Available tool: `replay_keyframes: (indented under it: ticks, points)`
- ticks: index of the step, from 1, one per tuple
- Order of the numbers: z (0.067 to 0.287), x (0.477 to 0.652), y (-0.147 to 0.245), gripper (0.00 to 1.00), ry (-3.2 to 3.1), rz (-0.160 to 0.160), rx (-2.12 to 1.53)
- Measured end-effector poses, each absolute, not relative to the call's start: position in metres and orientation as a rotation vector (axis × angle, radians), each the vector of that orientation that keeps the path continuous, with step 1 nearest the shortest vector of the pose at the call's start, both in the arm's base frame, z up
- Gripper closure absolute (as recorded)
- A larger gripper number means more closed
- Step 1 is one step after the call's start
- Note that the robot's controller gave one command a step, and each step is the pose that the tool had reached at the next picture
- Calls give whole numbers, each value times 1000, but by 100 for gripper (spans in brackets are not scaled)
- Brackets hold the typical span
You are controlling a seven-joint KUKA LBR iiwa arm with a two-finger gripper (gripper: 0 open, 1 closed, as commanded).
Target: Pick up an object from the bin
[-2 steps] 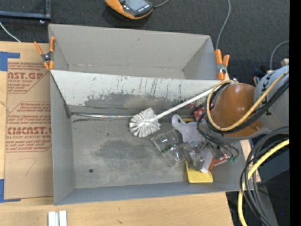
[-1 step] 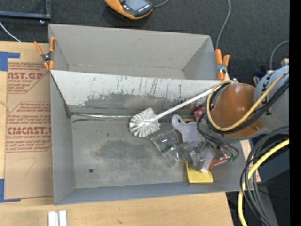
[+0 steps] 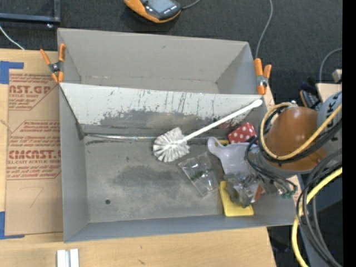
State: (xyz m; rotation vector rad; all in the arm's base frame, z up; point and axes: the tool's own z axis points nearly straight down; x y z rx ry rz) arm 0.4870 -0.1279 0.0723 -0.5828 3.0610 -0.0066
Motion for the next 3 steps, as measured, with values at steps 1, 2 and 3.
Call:
replay_keyframes:
  ticks: [1, 2, 3]
  points:
    - [70, 494, -146, 100, 3052, 14, -676]
    - [78, 553, -121, 100, 2965, 2, -1016]
    - [77, 548, -97, 100, 2804, -5, -1352]
